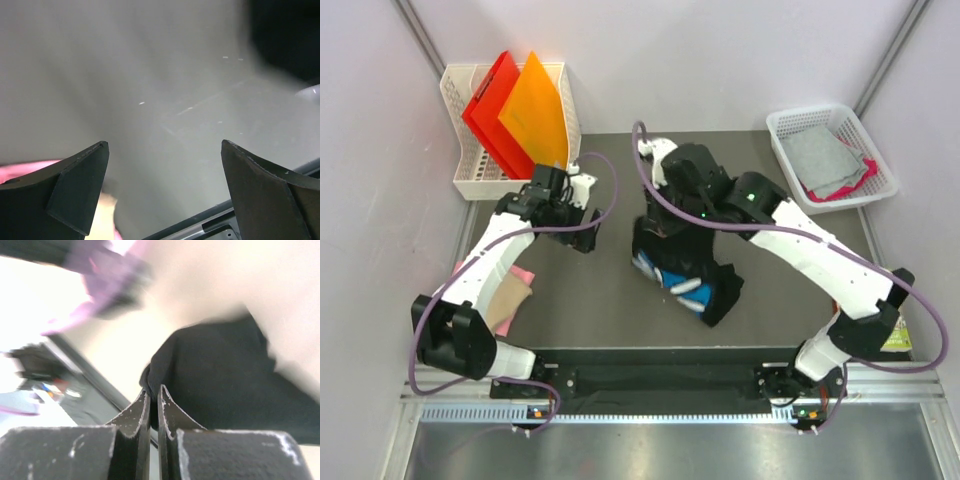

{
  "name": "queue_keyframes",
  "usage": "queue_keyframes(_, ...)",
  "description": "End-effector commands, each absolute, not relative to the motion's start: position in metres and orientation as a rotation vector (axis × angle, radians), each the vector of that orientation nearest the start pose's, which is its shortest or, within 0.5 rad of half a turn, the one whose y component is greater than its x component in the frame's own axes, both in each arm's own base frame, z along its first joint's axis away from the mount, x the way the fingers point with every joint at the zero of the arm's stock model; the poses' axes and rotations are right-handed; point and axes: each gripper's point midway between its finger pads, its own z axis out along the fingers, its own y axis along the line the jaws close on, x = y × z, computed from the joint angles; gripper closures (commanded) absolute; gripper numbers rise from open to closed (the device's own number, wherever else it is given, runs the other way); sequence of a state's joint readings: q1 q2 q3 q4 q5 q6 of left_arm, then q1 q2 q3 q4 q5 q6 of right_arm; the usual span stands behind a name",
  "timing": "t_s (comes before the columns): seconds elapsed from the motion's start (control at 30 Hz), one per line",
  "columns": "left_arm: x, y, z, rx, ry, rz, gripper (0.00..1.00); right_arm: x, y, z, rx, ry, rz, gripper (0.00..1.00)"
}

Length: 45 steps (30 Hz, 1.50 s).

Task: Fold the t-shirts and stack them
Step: Flatten out the tshirt

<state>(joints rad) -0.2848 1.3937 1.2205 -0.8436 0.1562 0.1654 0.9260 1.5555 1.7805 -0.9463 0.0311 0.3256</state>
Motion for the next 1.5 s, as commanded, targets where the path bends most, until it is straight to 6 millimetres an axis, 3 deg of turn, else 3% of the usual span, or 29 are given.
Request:
queue_keyframes(0.0, 0.311, -0.096, 0.174, 0.617, 2.440, -0.271, 0.01, 0.195, 0.360, 0.416, -0.697, 2.003, 0.739, 1.00)
queue_keyframes(0.07, 0.310, -0.091, 0.176, 0.620, 2.427, -0.271, 0.01, 0.183, 0.374, 0.427, -0.711, 1.979, 0.771, 1.00)
queue_keyframes(0.1, 0.310, -0.090, 0.177, 0.620, 2.422, -0.273, 0.01, 0.165, 0.382, 0.443, -0.726, 1.939, 0.836, 1.00)
queue_keyframes(0.2, 0.305, -0.085, 0.174, 0.622, 2.427, -0.294, 0.01, 0.133, 0.401, 0.456, -0.783, 1.867, 0.935, 1.00)
queue_keyframes(0.37, 0.300, -0.078, 0.170, 0.626, 2.423, -0.314, 0.01, 0.137, 0.388, 0.434, -0.683, 1.945, 0.859, 1.00)
queue_keyframes(0.43, 0.297, -0.077, 0.168, 0.626, 2.426, -0.319, 0.01, 0.148, 0.377, 0.427, -0.602, 1.962, 0.798, 1.00)
queue_keyframes(0.63, 0.294, -0.077, 0.169, 0.631, 2.420, -0.332, 0.01, 0.191, 0.323, 0.373, -0.449, 2.090, 0.560, 1.00)
queue_keyframes(0.67, 0.294, -0.077, 0.169, 0.628, 2.421, -0.331, 0.01, 0.195, 0.314, 0.356, -0.448, 2.123, 0.522, 1.00)
queue_keyframes(0.73, 0.293, -0.077, 0.170, 0.633, 2.422, -0.333, 0.01, 0.215, 0.297, 0.345, -0.395, 2.137, 0.485, 1.00)
queue_keyframes(0.77, 0.292, -0.077, 0.169, 0.633, 2.427, -0.334, 0.01, 0.223, 0.290, 0.322, -0.390, 2.175, 0.431, 1.00)
queue_keyframes(0.8, 0.291, -0.077, 0.168, 0.633, 2.431, -0.337, 0.01, 0.237, 0.277, 0.310, -0.342, 2.199, 0.392, 1.00)
queue_keyframes(0.9, 0.287, -0.075, 0.163, 0.635, 2.452, -0.329, 0.01, 0.256, 0.255, 0.269, -0.291, 2.264, 0.311, 1.00)
queue_keyframes(0.93, 0.286, -0.074, 0.163, 0.636, 2.455, -0.326, 0.01, 0.258, 0.251, 0.263, -0.281, 2.269, 0.301, 0.97)
queue_keyframes(0.97, 0.285, -0.073, 0.162, 0.641, 2.462, -0.322, 0.01, 0.259, 0.250, 0.255, -0.273, 2.279, 0.295, 0.87)
queue_keyframes(1.0, 0.285, -0.073, 0.164, 0.638, 2.458, -0.313, 0.01, 0.261, 0.248, 0.252, -0.259, 2.283, 0.291, 0.64)
queue_keyframes(1.03, 0.286, -0.072, 0.165, 0.637, 2.456, -0.306, 0.01, 0.262, 0.245, 0.249, -0.246, 2.289, 0.273, 0.54)
queue_keyframes(1.1, 0.291, -0.069, 0.167, 0.620, 2.447, -0.277, 0.01, 0.267, 0.236, 0.242, -0.209, 2.301, 0.225, 0.46)
queue_keyframes(1.2, 0.296, -0.068, 0.169, 0.603, 2.445, -0.265, 0.01, 0.277, 0.222, 0.240, -0.175, 2.296, 0.169, 0.11)
queue_keyframes(1.23, 0.297, -0.068, 0.168, 0.601, 2.448, -0.266, 0.01, 0.280, 0.219, 0.241, -0.173, 2.291, 0.162, 0.04)
queue_keyframes(1.27, 0.297, -0.068, 0.168, 0.594, 2.452, -0.269, 0.01, 0.284, 0.218, 0.244, -0.177, 2.288, 0.157, 0.00)
queue_keyframes(1.47, 0.303, -0.069, 0.172, 0.584, 2.439, -0.271, 0.01, 0.290, 0.218, 0.246, -0.175, 2.329, 0.140, 0.00)
